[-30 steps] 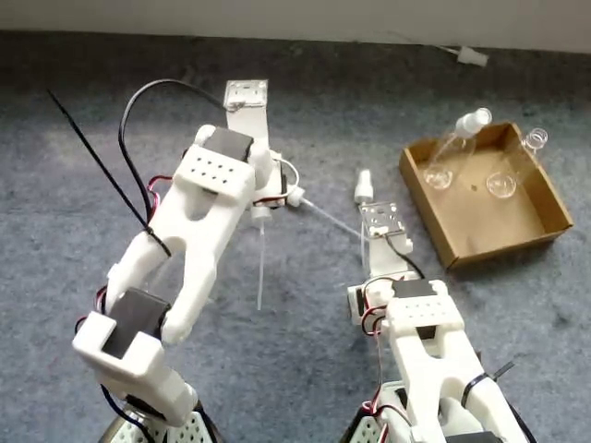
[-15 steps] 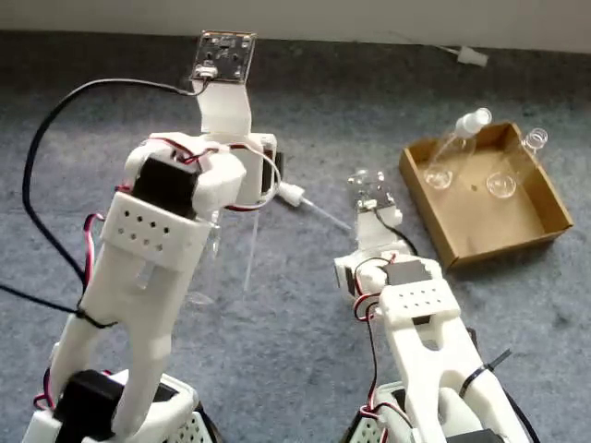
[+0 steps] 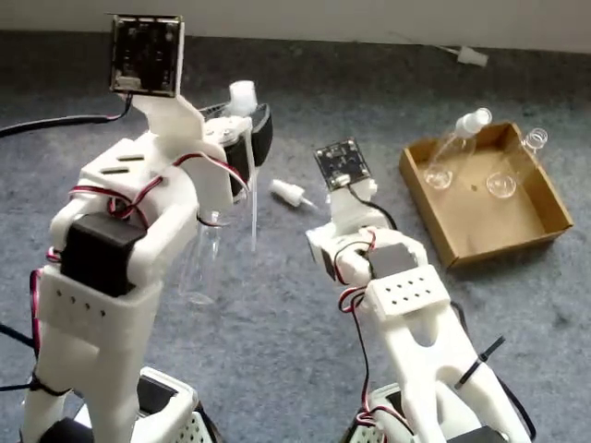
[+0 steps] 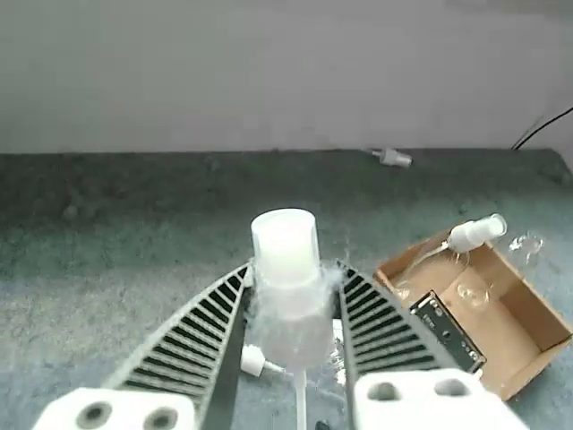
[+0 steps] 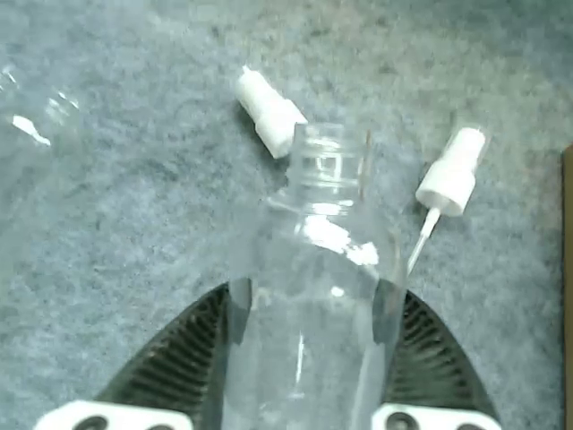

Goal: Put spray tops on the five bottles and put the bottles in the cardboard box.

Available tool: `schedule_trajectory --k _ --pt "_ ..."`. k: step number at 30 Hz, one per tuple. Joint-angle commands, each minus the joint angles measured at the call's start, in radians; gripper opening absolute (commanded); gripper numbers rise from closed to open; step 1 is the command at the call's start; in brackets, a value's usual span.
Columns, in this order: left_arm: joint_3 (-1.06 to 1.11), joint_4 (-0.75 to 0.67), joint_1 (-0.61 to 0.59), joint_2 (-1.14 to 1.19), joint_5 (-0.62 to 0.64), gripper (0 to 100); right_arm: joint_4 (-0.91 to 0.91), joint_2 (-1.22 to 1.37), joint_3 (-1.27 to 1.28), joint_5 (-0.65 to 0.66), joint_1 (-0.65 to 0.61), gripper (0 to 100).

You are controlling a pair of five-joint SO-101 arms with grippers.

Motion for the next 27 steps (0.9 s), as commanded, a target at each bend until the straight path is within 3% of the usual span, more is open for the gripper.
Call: schedule_trajectory --k 1,8,16,23,27 --pt "-0.039 -0.071 0.016 -0.094 -0.008 1 -0.013 -0.030 -0.133 -0.009 -0.016 14.6" --pt "0.013 -0.057 0.016 -0.234 -0.169 1 -0.005 -0.045 -0.318 -0.011 -0.013 14.6" --pt "0.065 -0.057 0.016 -0.366 -0.190 1 0.143 -0.337 -0.464 -0.011 -0.012 14.6" --pt "0.093 -0.166 0.018 -0.375 -0.170 1 0.079 -0.622 -0.223 -0.011 -0.012 14.6" --pt "0.111 -0.233 0.018 -0.375 -0.026 1 -0.022 -0.791 0.010 -0.011 -0.010 14.6"
